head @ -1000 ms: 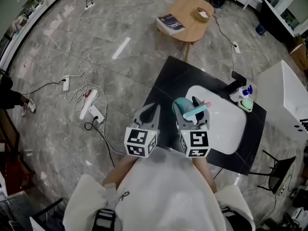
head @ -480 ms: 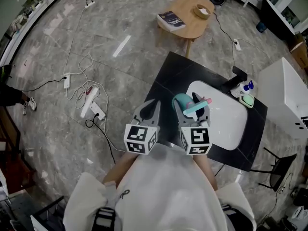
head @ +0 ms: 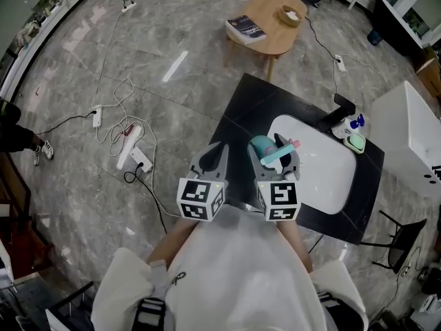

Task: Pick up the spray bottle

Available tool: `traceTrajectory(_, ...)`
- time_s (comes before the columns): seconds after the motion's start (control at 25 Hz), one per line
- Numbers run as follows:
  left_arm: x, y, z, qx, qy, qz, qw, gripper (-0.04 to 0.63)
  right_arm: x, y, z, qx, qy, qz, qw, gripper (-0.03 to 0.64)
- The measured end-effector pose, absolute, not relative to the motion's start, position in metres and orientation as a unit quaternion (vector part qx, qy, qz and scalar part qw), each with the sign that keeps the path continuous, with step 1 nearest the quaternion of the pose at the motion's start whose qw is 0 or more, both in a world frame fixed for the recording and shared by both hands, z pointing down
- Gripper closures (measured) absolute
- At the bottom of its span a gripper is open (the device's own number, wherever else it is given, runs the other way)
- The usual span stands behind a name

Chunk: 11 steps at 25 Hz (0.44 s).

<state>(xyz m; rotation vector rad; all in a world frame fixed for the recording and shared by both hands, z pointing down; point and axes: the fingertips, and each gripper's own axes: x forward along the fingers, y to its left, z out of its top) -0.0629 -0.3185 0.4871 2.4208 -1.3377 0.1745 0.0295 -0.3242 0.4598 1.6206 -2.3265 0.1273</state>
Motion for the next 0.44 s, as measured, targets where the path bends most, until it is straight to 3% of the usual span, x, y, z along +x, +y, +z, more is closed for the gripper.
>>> traceTrajectory(0.44, -0.0635, -0.3212, 0.4942, 0.855, -0.475, 0.067, 0.196, 0.566, 0.0304, -0.3273, 0.4646, 0.558, -0.815, 0.061, 0.142, 0.327)
